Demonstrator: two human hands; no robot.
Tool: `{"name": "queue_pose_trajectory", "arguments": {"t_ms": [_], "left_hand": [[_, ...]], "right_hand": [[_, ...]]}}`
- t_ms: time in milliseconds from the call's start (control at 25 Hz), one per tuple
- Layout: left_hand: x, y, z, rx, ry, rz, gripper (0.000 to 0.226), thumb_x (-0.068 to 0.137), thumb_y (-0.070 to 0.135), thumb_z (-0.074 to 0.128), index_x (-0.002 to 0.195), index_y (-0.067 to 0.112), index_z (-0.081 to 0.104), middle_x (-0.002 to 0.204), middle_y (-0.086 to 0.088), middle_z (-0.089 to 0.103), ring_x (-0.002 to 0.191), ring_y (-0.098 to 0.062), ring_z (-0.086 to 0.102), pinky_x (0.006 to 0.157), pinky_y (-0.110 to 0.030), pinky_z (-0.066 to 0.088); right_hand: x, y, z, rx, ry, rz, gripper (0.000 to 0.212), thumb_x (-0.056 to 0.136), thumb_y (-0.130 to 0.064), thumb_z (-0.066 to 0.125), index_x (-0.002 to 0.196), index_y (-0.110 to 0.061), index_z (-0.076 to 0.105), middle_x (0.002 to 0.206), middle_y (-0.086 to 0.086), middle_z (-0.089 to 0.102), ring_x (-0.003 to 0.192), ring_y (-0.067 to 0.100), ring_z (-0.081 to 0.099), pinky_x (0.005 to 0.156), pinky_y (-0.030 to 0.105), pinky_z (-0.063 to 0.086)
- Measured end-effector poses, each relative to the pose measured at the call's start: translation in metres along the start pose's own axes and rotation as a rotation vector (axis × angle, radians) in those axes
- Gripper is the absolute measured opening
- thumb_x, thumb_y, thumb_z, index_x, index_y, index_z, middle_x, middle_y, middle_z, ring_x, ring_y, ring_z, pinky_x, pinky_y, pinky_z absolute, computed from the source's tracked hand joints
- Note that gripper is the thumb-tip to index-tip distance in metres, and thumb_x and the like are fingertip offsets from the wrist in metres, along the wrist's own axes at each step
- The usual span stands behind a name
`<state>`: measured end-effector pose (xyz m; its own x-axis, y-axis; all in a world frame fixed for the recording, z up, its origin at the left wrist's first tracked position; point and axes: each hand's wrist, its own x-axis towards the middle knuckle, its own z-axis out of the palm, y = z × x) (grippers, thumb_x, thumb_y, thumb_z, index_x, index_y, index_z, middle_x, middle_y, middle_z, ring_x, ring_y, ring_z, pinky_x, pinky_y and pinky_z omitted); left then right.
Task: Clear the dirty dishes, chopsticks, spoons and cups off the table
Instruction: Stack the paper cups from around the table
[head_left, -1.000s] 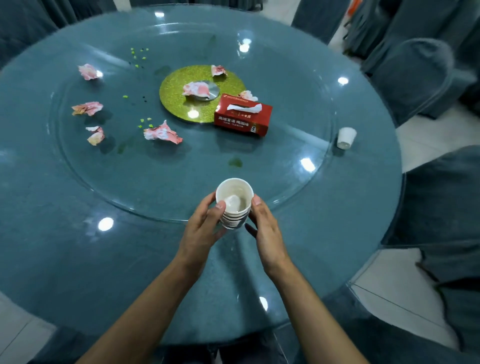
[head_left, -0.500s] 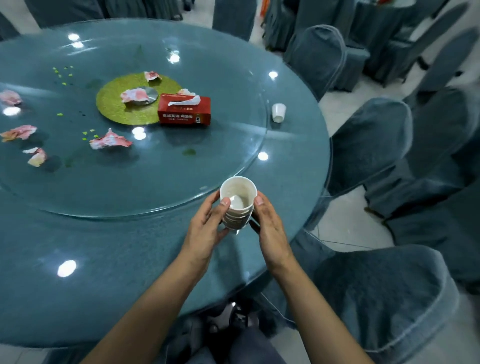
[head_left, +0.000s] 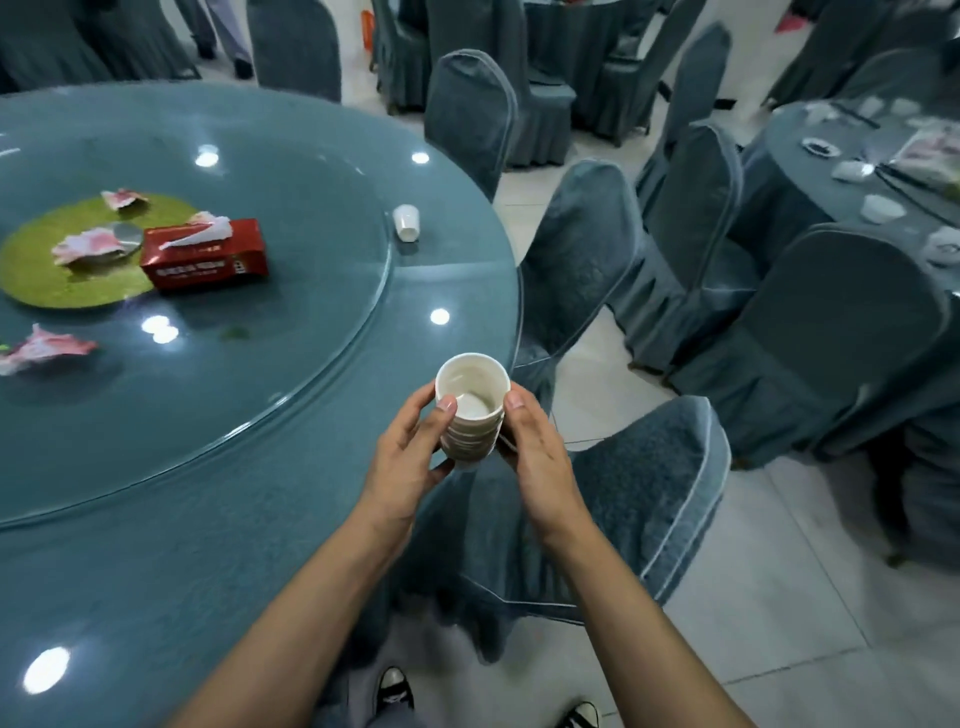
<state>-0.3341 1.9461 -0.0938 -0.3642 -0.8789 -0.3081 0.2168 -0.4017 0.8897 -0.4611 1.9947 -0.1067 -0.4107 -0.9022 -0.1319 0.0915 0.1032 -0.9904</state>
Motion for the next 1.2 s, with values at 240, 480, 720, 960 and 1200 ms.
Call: {"name": "queue_pose_trajectory", "arguments": {"t_ms": [240, 480, 720, 960, 1200], "left_hand": [[-0.020, -0.032, 0.087, 0.049, -0.042, 0.016, 0.034, 0.092, 0.037, 0.062, 0.123, 0.024, 0.065, 0.105, 0.003, 0.073, 0.102, -0.018, 0.066, 0.086, -0.034, 0.054], [-0.047, -0.071, 0.179, 0.065, -0.030, 0.072, 0.058, 0.074, 0.054, 0.067, 0.127, 0.030, 0.065, 0.121, 0.000, 0.072, 0.112, -0.019, 0.068, 0.077, -0.026, 0.055], [-0.061, -0.097, 0.251, 0.093, -0.005, 0.086, 0.057, 0.074, 0.054, 0.067, 0.125, 0.031, 0.065, 0.123, 0.001, 0.071, 0.117, -0.022, 0.068, 0.075, -0.025, 0.056], [-0.050, -0.107, 0.289, 0.120, 0.028, 0.085, 0.046, 0.081, 0.054, 0.076, 0.123, 0.038, 0.066, 0.123, 0.002, 0.071, 0.120, -0.021, 0.065, 0.087, -0.034, 0.054], [-0.019, -0.103, 0.317, 0.116, 0.070, 0.120, 0.050, 0.075, 0.053, 0.068, 0.123, 0.039, 0.066, 0.119, 0.005, 0.072, 0.121, -0.020, 0.065, 0.085, -0.033, 0.052]], "right_hand": [[-0.019, -0.004, -0.093, 0.040, 0.035, -0.043, 0.049, 0.091, -0.061, 0.052, 0.127, -0.032, 0.066, 0.128, -0.003, 0.069, 0.127, 0.018, 0.060, 0.114, 0.053, 0.041], [-0.032, -0.016, -0.193, 0.029, -0.003, -0.063, 0.047, 0.091, -0.058, 0.052, 0.125, -0.029, 0.066, 0.125, -0.003, 0.070, 0.122, 0.015, 0.063, 0.111, 0.049, 0.045], [-0.039, -0.023, -0.270, 0.031, -0.034, -0.059, 0.039, 0.094, -0.051, 0.049, 0.123, -0.032, 0.066, 0.121, -0.010, 0.071, 0.118, 0.010, 0.064, 0.110, 0.046, 0.047], [-0.023, -0.022, -0.308, 0.060, -0.042, -0.034, 0.042, 0.094, -0.050, 0.049, 0.126, -0.028, 0.066, 0.124, -0.002, 0.071, 0.120, 0.017, 0.064, 0.111, 0.048, 0.046], [0.019, -0.030, -0.330, 0.052, -0.082, -0.040, 0.043, 0.095, -0.051, 0.049, 0.128, -0.027, 0.065, 0.125, -0.001, 0.070, 0.122, 0.018, 0.063, 0.111, 0.049, 0.045]]}}
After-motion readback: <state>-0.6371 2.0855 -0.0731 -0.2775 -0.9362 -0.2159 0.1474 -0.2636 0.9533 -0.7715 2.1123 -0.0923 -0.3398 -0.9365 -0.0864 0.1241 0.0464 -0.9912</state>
